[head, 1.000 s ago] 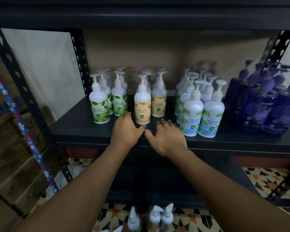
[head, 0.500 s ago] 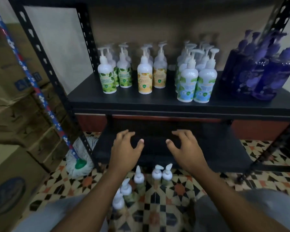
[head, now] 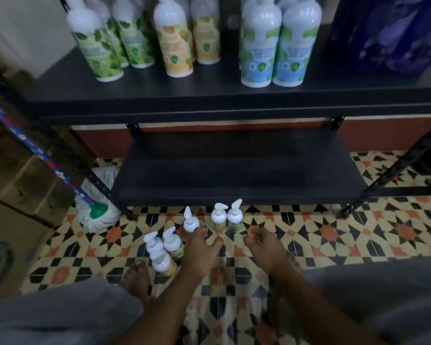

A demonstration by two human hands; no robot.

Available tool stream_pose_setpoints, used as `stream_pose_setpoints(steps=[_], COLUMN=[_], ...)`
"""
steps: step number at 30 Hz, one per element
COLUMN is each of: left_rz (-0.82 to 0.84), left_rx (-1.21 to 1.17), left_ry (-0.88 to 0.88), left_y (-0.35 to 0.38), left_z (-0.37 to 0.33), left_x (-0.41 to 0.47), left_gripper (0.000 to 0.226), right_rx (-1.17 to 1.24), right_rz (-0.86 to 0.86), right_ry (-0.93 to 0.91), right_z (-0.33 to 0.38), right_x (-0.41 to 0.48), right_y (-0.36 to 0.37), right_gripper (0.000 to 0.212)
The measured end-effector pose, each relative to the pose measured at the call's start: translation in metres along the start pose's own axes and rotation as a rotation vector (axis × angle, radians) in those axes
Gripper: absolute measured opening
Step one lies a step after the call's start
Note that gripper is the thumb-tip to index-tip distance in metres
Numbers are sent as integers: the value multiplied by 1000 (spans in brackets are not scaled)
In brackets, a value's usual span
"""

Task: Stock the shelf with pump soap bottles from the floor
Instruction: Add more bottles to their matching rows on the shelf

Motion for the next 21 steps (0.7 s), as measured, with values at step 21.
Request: stream_pose_setpoints(steps=[21], left_rz=[49], left_rx=[153], left_ry=[11], left_y=[85], left_z=[41], left_x=[192], left_gripper=[53], right_rx=[-179], right_rz=[124], right_ry=[14], right_z=[-74], right_x=[170], right_y=[73], right_gripper=[72])
Point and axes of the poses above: each hand's wrist, its own x-axis towards the middle knuckle, its own y-axis out of the palm, z = x × y, the point moved 8 cm from there along x, towards the middle knuckle, and after that the axes turned 10 degrees about -y, right-handed, at the moved point
